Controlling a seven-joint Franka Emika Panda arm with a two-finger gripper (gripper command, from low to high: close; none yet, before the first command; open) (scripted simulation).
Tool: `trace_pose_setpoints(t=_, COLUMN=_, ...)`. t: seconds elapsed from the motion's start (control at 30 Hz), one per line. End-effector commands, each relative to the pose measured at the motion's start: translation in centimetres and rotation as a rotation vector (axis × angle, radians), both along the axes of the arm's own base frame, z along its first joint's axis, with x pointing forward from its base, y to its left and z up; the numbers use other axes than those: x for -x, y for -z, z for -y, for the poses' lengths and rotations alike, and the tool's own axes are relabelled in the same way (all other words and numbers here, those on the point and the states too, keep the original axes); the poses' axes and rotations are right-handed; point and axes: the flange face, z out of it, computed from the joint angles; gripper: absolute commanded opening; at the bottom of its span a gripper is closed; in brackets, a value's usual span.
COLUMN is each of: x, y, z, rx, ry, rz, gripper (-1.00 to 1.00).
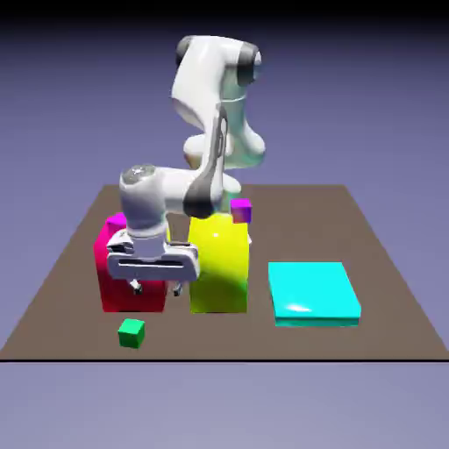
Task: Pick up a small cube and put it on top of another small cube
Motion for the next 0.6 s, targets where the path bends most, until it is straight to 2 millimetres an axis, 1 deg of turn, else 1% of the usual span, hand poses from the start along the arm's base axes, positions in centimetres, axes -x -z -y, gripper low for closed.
trace_pose_setpoints(t=0.0, x=-0.2, y=0.8, z=0.7, rx=-0.002, ry=0.005, rz=-0.031, gripper=0.0)
trace_pose_setpoints(t=0.17, x=-0.8, y=4.7, z=4.1, rx=-0.007, ry=0.022, rz=-0.179, gripper=0.0)
trace_pose_setpoints(t=0.3, x=-1.0, y=7.4, z=6.4, rx=-0.006, ry=0.028, rz=-0.291, gripper=0.0)
trace_pose_setpoints(t=0.37, x=-1.0, y=7.5, z=6.4, rx=-0.006, ry=0.028, rz=-0.294, gripper=0.0)
trace_pose_setpoints(t=0.47, x=0.8, y=14.0, z=6.0, rx=-0.006, ry=0.028, rz=-0.294, gripper=0.0)
trace_pose_setpoints(t=0.5, x=0.8, y=14.1, z=6.0, rx=-0.006, ry=0.028, rz=-0.294, gripper=0.0)
trace_pose_setpoints(t=0.53, x=0.8, y=14.1, z=6.0, rx=-0.006, ry=0.028, rz=-0.294, gripper=-1.0)
trace_pose_setpoints(t=0.57, x=0.8, y=14.1, z=6.0, rx=-0.006, ry=0.028, rz=-0.294, gripper=-1.0)
